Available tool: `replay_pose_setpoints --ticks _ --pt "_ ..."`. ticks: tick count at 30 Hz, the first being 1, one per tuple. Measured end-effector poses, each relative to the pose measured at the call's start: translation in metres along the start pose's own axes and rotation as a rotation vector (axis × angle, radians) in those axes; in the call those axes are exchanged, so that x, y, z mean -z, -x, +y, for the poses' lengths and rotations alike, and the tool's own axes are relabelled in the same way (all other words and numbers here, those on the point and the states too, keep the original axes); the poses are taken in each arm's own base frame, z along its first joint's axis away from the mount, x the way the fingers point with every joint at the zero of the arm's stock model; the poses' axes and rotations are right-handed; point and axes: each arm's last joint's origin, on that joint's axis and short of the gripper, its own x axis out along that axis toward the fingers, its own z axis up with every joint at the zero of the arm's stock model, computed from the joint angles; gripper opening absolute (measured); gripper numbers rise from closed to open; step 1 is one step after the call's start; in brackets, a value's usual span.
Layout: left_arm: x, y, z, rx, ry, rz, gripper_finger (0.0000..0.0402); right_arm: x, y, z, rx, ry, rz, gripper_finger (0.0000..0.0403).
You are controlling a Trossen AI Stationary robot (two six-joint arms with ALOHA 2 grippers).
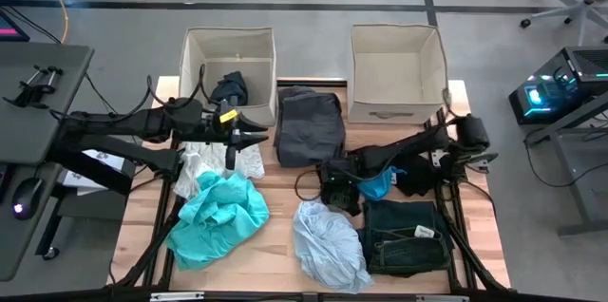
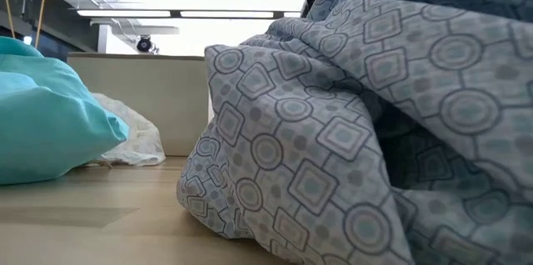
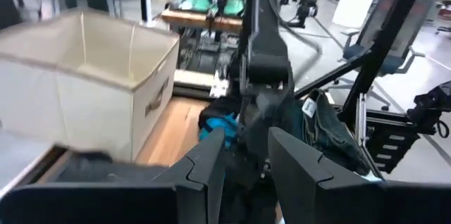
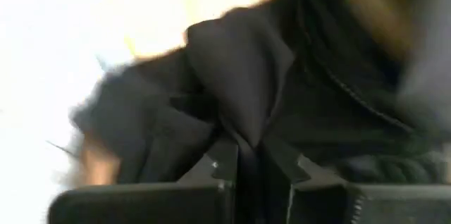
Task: Sort clothes
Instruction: Put the left black underwear into the left laundry organizer
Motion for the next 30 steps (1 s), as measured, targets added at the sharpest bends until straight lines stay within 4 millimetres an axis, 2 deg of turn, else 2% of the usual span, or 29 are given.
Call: replay_pose_setpoints --ticks 2,4,7,11,16,21,26,30 --pt "0.000 -0.006 -0.002 0.025 -0.042 -0.010 0.0092 -0.018 0.031 0.004 -0.031 -0.028 -0.144 0.0018" --pt "0.000 -0.015 -0.004 0.049 -0.089 -0.026 0.0092 -0.027 0.056 0.004 -0.040 -0.031 -0.238 0.0008" --pt "0.001 -0.032 -0.005 0.057 -0.146 -0.052 0.0095 -0.038 0.083 0.004 -0.031 0.008 -0.366 0.0009" --pt "0.001 -0.053 -0.005 0.042 -0.160 -0.119 0.0118 -0.051 0.117 0.006 -0.042 0.150 -0.483 0.0007" --pt "0.014 -0.079 0.002 0.012 -0.097 -0.069 0.0172 -0.052 0.126 0.007 -0.001 0.327 -0.433 0.0006" --pt "0.032 -0.100 0.000 0.021 -0.069 0.008 0.0220 -0.053 0.137 0.000 0.025 0.457 -0.368 0.0004" --pt "0.054 -0.121 -0.010 0.011 -0.074 0.086 0.0233 -0.057 0.142 -0.011 0.021 0.548 -0.370 0.0004" --pt "0.065 -0.131 -0.014 -0.158 -0.071 0.123 0.0234 -0.063 0.143 -0.021 -0.012 0.578 -0.391 0.0003"
